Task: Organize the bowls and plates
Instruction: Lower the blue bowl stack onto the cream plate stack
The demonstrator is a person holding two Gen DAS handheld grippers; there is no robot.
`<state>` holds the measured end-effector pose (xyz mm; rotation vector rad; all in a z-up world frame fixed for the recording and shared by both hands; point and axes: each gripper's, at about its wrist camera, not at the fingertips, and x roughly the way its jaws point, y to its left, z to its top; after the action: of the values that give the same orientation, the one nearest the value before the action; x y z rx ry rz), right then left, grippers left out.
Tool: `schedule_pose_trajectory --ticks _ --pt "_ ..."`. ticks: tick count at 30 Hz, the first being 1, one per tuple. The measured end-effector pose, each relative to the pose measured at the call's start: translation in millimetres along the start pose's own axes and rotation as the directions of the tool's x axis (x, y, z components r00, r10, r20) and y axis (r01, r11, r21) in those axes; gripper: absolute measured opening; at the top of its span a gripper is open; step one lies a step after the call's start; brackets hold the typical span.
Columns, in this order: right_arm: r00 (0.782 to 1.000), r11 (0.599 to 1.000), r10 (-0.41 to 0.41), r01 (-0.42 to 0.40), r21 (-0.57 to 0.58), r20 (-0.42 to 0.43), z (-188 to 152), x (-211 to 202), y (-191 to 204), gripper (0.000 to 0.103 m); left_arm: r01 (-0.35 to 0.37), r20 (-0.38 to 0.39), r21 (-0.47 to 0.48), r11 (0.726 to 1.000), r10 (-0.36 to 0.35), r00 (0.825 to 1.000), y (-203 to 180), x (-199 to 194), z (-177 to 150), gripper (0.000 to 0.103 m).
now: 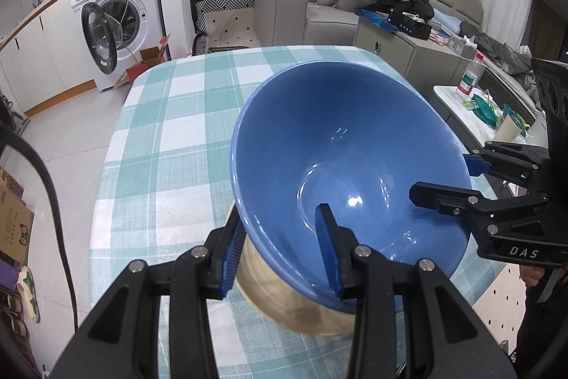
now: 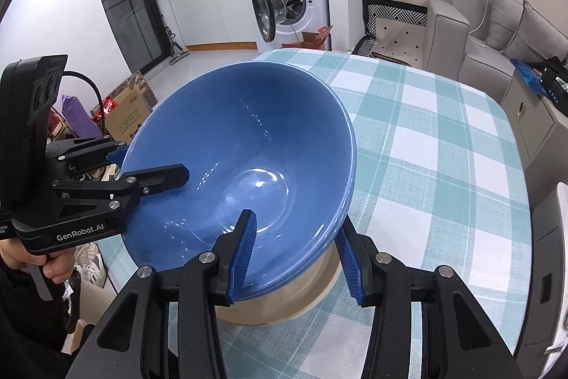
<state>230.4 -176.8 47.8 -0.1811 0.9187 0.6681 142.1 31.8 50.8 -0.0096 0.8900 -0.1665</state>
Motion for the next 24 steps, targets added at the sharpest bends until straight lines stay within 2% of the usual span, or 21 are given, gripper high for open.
schedule_pose_trajectory --ticks 24 --pt "0.998 1.0 0.02 -0.02 -0.003 -0.058 -11 22 11 0.046 -0.019 -0.042 -0.026 0.999 0.018 0.999 8 10 -19 0.038"
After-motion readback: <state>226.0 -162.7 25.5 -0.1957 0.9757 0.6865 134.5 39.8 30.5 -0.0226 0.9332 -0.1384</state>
